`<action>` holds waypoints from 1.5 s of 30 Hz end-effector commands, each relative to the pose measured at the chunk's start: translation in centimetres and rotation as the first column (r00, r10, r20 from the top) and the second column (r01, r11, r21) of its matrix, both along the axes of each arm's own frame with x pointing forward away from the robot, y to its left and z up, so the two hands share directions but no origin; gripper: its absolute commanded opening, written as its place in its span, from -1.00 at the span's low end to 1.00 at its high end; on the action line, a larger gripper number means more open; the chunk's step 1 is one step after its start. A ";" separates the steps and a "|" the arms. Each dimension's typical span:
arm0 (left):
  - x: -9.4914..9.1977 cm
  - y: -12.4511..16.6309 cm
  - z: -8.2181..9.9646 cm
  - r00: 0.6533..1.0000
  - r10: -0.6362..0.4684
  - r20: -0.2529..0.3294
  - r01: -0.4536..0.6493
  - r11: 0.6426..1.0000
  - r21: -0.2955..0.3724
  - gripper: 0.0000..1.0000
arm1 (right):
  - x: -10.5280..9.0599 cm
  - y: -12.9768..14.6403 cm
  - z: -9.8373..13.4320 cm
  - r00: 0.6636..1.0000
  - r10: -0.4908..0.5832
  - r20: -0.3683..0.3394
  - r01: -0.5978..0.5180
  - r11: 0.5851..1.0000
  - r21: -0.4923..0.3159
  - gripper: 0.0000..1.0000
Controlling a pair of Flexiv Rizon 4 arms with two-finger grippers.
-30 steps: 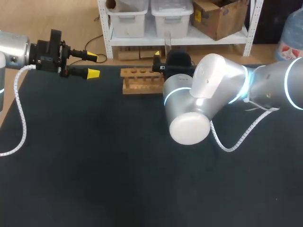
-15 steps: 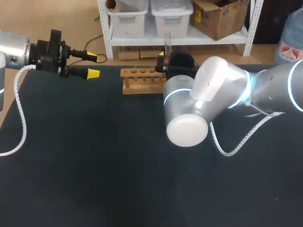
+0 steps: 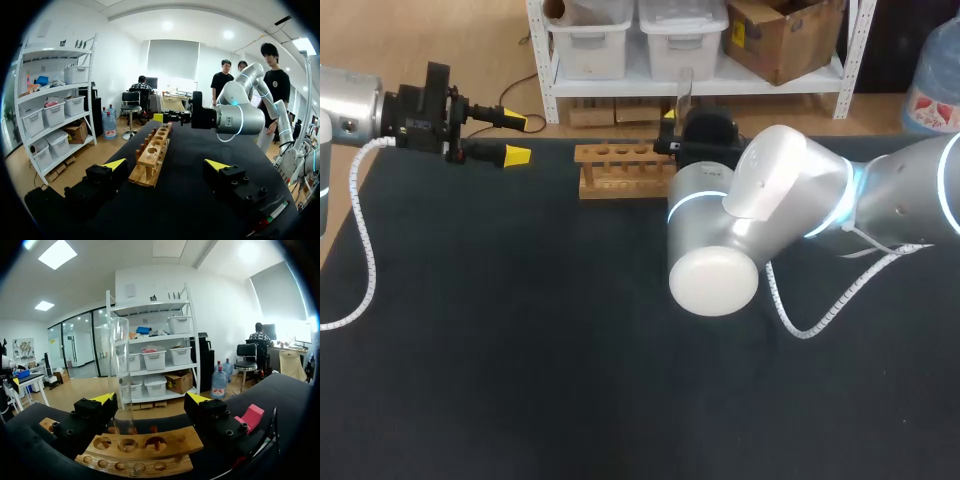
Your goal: Grasp the test tube, adjust it, and insert it.
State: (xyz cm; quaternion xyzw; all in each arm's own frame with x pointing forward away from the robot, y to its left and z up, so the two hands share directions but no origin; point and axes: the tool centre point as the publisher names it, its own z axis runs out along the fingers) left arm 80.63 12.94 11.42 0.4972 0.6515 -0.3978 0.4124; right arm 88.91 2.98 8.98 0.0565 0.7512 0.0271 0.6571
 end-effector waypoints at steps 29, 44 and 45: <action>0.0 0.0 -0.1 1.000 0.000 0.003 0.000 1.000 -0.002 1.00 | -2.3 1.6 2.1 0.994 0.110 0.015 -0.110 0.994 0.000 1.00; 0.0 0.0 -0.1 1.000 0.000 0.003 0.000 1.000 -0.002 1.00 | -8.5 3.4 5.3 0.917 0.398 0.005 -0.397 0.916 0.063 1.00; 0.0 0.0 -0.1 1.000 0.000 0.003 0.000 1.000 -0.002 1.00 | -9.0 3.5 5.6 0.905 0.426 0.006 -0.426 0.902 0.066 1.00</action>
